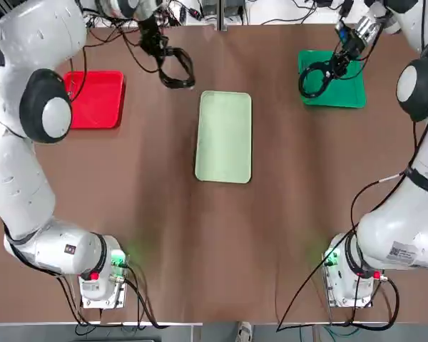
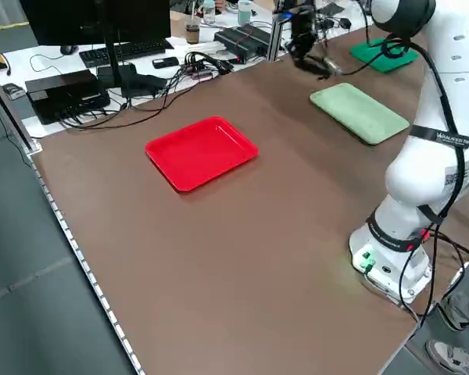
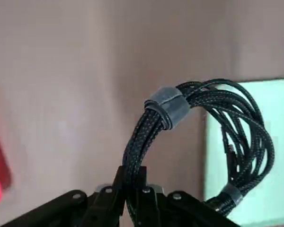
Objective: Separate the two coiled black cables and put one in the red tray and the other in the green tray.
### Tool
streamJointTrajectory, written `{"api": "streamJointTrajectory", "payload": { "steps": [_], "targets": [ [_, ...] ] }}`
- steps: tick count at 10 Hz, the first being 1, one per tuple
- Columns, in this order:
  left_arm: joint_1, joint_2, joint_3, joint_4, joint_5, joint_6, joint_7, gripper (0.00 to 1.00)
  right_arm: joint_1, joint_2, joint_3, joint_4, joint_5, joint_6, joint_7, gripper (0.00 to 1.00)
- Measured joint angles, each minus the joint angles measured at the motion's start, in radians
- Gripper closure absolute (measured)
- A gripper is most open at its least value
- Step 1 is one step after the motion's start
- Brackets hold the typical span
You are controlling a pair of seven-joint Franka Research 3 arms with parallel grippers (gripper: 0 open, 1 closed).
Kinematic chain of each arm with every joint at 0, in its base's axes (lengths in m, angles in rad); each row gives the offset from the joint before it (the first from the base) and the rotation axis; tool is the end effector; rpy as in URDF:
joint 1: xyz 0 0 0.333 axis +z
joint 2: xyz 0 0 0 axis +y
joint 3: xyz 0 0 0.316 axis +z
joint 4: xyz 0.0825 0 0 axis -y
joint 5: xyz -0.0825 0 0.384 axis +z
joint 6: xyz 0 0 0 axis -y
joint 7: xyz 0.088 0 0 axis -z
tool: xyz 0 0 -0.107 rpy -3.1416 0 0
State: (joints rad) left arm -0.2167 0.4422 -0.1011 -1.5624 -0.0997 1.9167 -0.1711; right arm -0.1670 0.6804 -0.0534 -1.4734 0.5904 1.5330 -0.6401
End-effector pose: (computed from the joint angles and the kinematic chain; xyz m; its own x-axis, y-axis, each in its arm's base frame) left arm 0.6381 -0.2082 0.3843 0.9882 -0.1066 -0.1101 -0.0937 -0.9888 0.1162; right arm 0.6467 -0.0766 0.2600 0.9251 0.3220 -0.2012 0.0971 -0.7130 -0.6944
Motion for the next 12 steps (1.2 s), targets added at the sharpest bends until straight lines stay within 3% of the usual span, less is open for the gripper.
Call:
{"api": "streamJointTrajectory", "payload": {
  "steps": [3, 6, 8, 10, 12],
  "targets": [
    [0.018, -0.002, 0.210, -0.021, 0.000, 0.002, 0.060, 0.88, -0.085, 0.054, -0.001, 0.014, -0.008, 0.114, -0.071, 0.85],
    [0.079, -0.003, 0.391, -0.041, -0.002, 0.008, 0.350, 0.88, -0.130, 0.086, 0.000, 0.021, -0.008, 0.181, -0.101, 0.85],
    [0.092, -0.003, 0.476, -0.065, -0.003, 0.030, 0.534, 0.88, -0.129, 0.103, 0.006, 0.023, -0.008, 0.242, -0.101, 0.83],
    [0.143, 0.008, 0.494, -0.083, -0.003, 0.091, 0.686, 0.88, -0.126, 0.114, 0.011, 0.024, -0.008, 0.297, -0.101, 0.70],
    [0.181, 0.066, 0.495, -0.083, -0.023, 0.175, 0.782, 0.89, -0.125, 0.116, 0.014, 0.038, -0.008, 0.315, -0.101, 0.40]
  ]
}}
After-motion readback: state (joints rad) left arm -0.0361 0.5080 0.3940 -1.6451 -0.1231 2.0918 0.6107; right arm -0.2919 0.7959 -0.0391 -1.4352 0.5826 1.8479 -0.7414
